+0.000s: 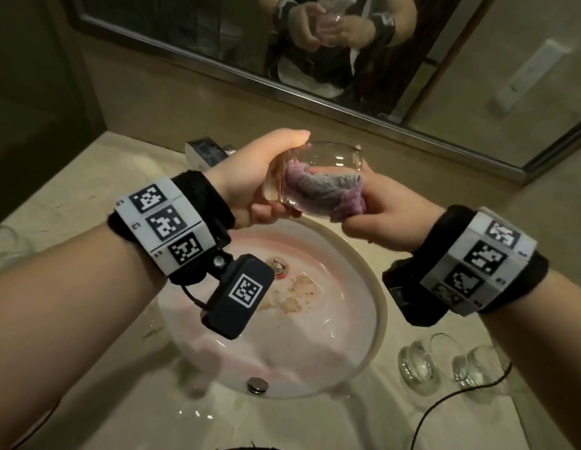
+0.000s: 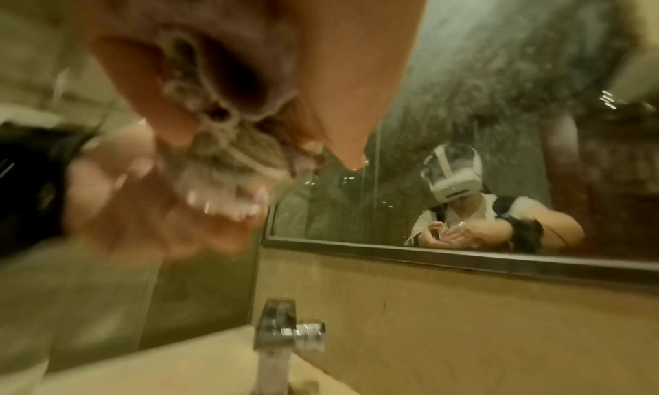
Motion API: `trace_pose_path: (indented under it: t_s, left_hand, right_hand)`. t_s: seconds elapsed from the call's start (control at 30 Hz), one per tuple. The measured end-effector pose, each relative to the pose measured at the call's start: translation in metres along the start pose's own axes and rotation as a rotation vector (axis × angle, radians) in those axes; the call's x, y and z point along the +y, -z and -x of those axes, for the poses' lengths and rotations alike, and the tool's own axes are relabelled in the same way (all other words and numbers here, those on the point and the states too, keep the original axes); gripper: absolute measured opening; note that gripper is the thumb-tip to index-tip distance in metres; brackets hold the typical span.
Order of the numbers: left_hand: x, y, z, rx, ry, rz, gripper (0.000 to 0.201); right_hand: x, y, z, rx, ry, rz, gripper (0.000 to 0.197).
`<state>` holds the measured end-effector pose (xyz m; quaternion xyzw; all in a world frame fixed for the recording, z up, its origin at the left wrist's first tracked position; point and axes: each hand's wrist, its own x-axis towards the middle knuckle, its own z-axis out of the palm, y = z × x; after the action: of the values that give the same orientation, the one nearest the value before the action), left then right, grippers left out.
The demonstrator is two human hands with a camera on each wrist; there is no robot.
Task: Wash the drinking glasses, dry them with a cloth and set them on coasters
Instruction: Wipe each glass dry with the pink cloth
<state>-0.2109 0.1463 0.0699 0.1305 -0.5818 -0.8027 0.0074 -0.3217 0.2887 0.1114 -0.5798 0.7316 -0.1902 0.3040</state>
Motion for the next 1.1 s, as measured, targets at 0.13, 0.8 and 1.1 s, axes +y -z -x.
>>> trace_pose_path:
  t_s: [0.13,0.8,1.1]
  left_hand:
    - [-0.013,-0.004,-0.003,0.012,-0.077,0.020,0.054]
    - [-0.013,0.004,0.006,-0.182,0.304,0.257,0.056]
    - [-0.024,0.007,0.016,-0.075,0.363,0.273,0.047]
  right_hand:
    - [0.003,0.006,0.003,0.072,-0.170,-0.357,0.026]
    - [0.025,0.013,-0.002,0.178,0.705,0.941,0.036]
    - [0.023,0.002,-0.010,-0.009,0.722,1.248,0.049]
